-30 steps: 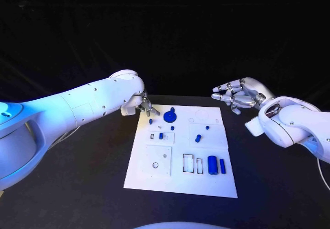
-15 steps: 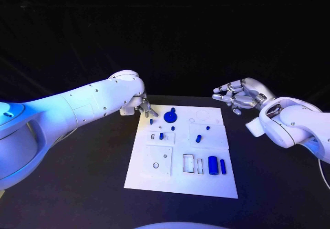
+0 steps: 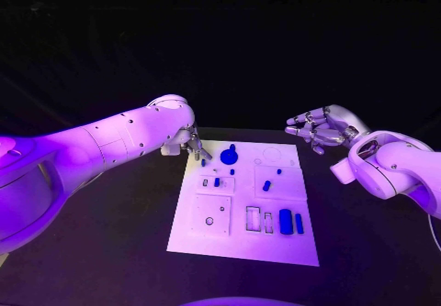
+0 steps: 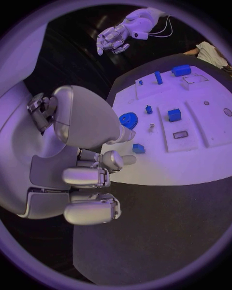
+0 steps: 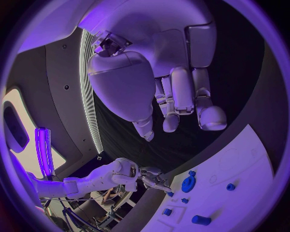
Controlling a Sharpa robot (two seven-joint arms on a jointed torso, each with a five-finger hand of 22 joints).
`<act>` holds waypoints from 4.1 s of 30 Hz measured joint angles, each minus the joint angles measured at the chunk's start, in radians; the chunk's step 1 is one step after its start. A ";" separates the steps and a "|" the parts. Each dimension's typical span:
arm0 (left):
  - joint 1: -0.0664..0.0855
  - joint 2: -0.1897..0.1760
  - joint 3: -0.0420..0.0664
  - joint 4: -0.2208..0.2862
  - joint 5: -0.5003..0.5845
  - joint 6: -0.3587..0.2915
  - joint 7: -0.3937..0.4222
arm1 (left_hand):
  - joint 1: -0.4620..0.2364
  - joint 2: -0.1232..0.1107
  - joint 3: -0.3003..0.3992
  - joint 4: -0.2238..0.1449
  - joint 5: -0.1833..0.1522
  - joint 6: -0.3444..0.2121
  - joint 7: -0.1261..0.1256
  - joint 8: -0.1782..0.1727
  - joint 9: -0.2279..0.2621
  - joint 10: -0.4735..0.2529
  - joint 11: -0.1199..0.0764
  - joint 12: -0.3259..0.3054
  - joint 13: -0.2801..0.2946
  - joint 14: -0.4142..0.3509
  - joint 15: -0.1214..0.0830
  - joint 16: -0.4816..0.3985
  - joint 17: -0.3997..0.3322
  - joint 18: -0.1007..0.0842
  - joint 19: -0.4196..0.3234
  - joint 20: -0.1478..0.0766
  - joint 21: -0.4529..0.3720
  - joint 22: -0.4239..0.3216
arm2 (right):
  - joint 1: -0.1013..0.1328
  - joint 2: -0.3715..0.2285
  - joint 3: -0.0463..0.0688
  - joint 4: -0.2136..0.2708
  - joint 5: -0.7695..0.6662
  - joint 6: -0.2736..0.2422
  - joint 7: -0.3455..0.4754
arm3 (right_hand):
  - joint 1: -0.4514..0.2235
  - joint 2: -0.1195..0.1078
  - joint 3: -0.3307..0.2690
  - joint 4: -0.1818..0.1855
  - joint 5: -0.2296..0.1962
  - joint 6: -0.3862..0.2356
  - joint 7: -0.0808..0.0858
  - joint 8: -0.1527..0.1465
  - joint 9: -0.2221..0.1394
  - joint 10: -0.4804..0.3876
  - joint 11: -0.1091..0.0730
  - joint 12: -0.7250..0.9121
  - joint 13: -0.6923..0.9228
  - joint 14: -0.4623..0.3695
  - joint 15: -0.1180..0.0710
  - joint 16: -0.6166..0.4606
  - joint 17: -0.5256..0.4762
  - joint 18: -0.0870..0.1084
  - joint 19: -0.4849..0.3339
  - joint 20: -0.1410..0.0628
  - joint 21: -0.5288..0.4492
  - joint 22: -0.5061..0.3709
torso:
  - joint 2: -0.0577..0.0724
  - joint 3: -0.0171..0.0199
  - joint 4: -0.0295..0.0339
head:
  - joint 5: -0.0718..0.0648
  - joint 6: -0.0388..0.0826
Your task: Assemble the parts on the task board
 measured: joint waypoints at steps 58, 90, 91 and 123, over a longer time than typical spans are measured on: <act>-0.014 -0.050 0.001 0.069 0.054 -0.028 0.045 | 0.115 -0.103 0.591 -0.094 0.006 -0.024 -0.005 0.049 0.041 0.005 -0.009 -0.044 -0.044 0.002 -0.013 0.000 0.000 0.000 0.000 -0.007 0.000 0.000 | 0.000 0.000 0.000 0.003 -0.001 0.008 0.000 | 0.000 0.000 -0.003 0.003 -0.008 0.000 0.000 0.000 -0.001 0.000 0.000 0.000 -0.008 0.000 0.000 -0.004 -0.003 0.000 0.000 0.000 -0.004 -0.005 | -0.001 -0.0005 0.0001 | 0.001 -0.006; -0.103 -0.237 -0.002 0.392 0.076 -0.225 0.110 | 0.074 -0.134 0.656 -0.131 0.002 -0.019 -0.005 0.069 0.052 0.032 -0.014 -0.020 -0.021 0.002 -0.013 0.000 0.000 0.000 0.000 -0.007 0.024 0.000 | -0.002 -0.006 0.000 0.000 -0.001 0.012 -0.001 | 0.000 0.000 -0.006 0.006 -0.013 0.000 0.000 0.000 -0.001 0.002 0.002 0.000 -0.008 0.000 0.000 -0.004 -0.004 0.000 0.000 0.000 -0.004 -0.006 | -0.010 0.0027 0.0110 | 0.006 -0.023; -0.103 -0.237 -0.002 0.392 0.074 -0.224 0.110 | 0.072 -0.136 0.657 -0.132 0.002 -0.018 -0.004 0.070 0.052 0.032 -0.014 -0.020 -0.021 0.002 -0.013 0.000 0.000 0.000 0.000 -0.007 0.024 0.000 | -0.002 -0.006 0.000 0.000 -0.001 0.012 -0.001 | 0.000 0.000 -0.006 0.005 -0.013 0.000 0.000 0.000 -0.001 0.002 0.002 0.000 -0.008 0.000 0.000 -0.004 -0.004 0.000 0.000 0.000 -0.004 -0.006 | -0.010 0.0028 0.0110 | 0.006 -0.024; -0.107 -0.249 -0.001 0.414 0.028 -0.192 0.091 | 0.036 -0.147 0.698 -0.139 0.017 -0.014 -0.007 0.084 0.052 0.039 -0.018 -0.020 -0.028 0.002 -0.012 0.000 0.000 0.000 0.000 -0.007 0.024 -0.001 | -0.004 -0.006 0.000 -0.002 -0.006 0.012 0.002 | 0.004 0.004 -0.005 0.005 -0.013 0.000 0.000 0.000 -0.001 0.002 0.002 0.000 -0.008 0.000 0.000 -0.004 -0.004 0.000 0.000 0.000 -0.004 -0.006 | -0.009 0.0029 0.0105 | 0.011 -0.032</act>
